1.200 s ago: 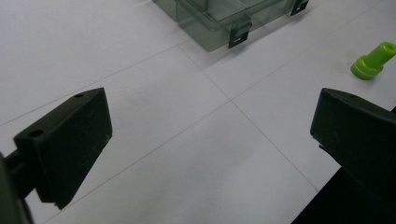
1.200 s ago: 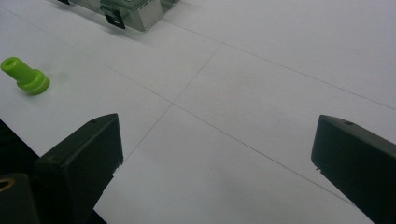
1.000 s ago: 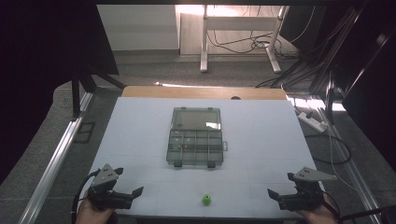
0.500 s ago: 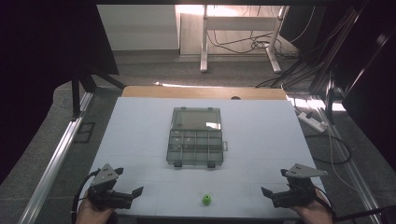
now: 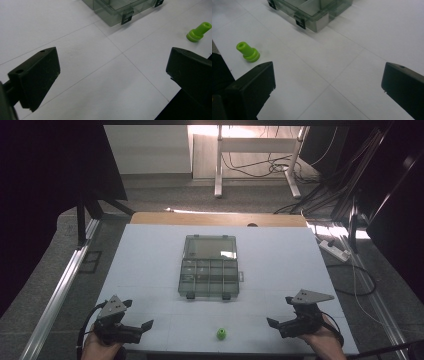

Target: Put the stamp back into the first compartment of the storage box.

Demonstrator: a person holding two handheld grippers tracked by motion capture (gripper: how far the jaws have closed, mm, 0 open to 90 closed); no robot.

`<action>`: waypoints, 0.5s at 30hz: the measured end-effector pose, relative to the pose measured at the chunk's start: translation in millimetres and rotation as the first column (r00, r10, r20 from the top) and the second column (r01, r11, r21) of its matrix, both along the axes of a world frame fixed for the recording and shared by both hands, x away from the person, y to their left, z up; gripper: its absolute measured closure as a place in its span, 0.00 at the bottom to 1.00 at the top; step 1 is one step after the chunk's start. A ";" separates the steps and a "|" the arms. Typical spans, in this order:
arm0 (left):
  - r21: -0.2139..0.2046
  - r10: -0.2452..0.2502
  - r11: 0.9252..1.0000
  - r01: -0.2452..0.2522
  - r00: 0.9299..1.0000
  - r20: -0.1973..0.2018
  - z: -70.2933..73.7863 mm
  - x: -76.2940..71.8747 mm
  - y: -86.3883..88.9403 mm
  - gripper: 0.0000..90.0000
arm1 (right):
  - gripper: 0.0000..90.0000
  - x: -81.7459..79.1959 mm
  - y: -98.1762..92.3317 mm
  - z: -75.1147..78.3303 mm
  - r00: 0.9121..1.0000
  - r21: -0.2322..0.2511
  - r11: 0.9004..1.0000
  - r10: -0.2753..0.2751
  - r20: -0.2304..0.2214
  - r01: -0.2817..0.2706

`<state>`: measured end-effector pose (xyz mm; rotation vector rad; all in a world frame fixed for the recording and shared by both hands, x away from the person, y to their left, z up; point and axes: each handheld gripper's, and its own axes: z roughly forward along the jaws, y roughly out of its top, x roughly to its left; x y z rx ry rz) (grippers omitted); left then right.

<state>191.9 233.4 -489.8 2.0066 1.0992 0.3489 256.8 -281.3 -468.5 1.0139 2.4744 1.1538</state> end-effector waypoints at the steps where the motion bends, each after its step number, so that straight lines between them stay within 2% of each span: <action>1: -0.001 0.000 1.000 0.000 1.000 -0.001 0.0 0.0 0.1 0.00 | 0.00 0.2 2.5 -0.3 1.000 -0.002 1.000 0.004 -0.003 -0.004; 2: -0.001 -0.001 1.000 0.001 1.000 -0.001 0.0 0.0 0.2 0.00 | 0.00 0.6 3.9 -0.2 1.000 -0.014 1.000 0.006 -0.001 -0.006; 8: -0.004 -0.001 1.000 0.001 1.000 -0.001 0.0 0.2 0.6 0.00 | 0.00 2.5 12.1 -0.7 1.000 0.000 1.000 0.017 -0.016 -0.017; 15: -0.005 -0.001 1.000 0.001 1.000 -0.004 0.0 0.4 0.8 0.00 | 0.00 3.2 29.3 -2.5 0.998 -0.025 0.998 0.064 -0.028 -0.065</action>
